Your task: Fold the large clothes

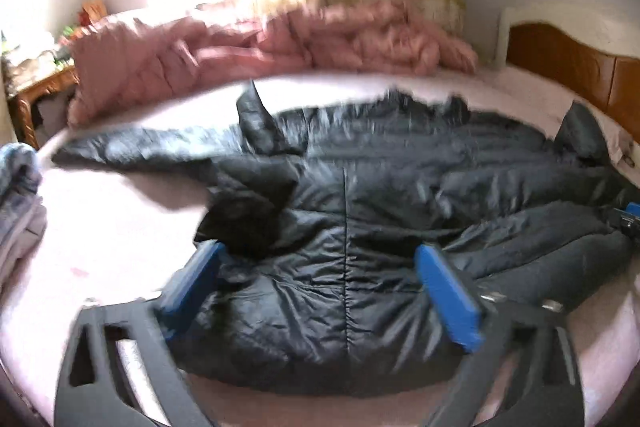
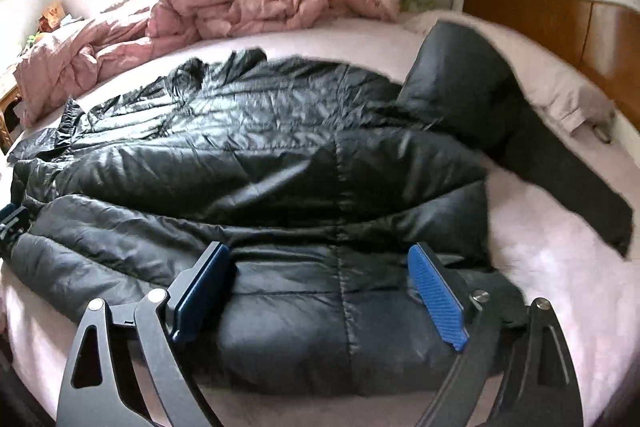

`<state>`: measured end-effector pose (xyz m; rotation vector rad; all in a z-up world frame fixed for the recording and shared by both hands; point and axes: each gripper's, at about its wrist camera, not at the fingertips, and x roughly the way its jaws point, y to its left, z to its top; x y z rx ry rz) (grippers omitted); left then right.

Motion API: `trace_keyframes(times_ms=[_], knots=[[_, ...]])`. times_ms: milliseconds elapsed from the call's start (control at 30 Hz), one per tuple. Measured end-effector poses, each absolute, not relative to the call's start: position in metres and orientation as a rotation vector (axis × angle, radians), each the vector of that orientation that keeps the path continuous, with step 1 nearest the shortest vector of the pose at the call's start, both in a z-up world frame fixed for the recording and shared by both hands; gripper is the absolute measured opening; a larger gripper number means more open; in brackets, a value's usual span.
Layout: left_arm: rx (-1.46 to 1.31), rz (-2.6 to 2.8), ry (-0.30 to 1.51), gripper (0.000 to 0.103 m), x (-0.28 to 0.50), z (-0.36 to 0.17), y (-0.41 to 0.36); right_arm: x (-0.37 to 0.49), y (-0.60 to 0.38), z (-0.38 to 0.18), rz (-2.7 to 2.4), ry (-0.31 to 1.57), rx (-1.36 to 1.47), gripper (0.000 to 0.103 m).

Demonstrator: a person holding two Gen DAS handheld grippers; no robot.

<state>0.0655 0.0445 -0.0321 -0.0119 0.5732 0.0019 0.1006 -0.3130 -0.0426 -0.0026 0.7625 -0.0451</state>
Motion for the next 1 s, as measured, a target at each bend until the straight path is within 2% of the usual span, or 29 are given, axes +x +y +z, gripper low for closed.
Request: trace_keyframes(times_ms=[300,800,1000], knots=[[0.085,0.001,0.440,0.103,0.052,-0.013,0.026,0.059,-0.312,-0.001,-0.100,0.538,-0.008,0.092],[0.046,-0.095,0.269,0.103,0.045,0.078,-0.016,0.038,-0.349,0.012,-0.090,0.515,0.086,0.092],[0.036,-0.111,0.273,0.103,0.033,0.072,-0.030,0.041,-0.349,0.010,-0.058,0.533,0.081,0.092]])
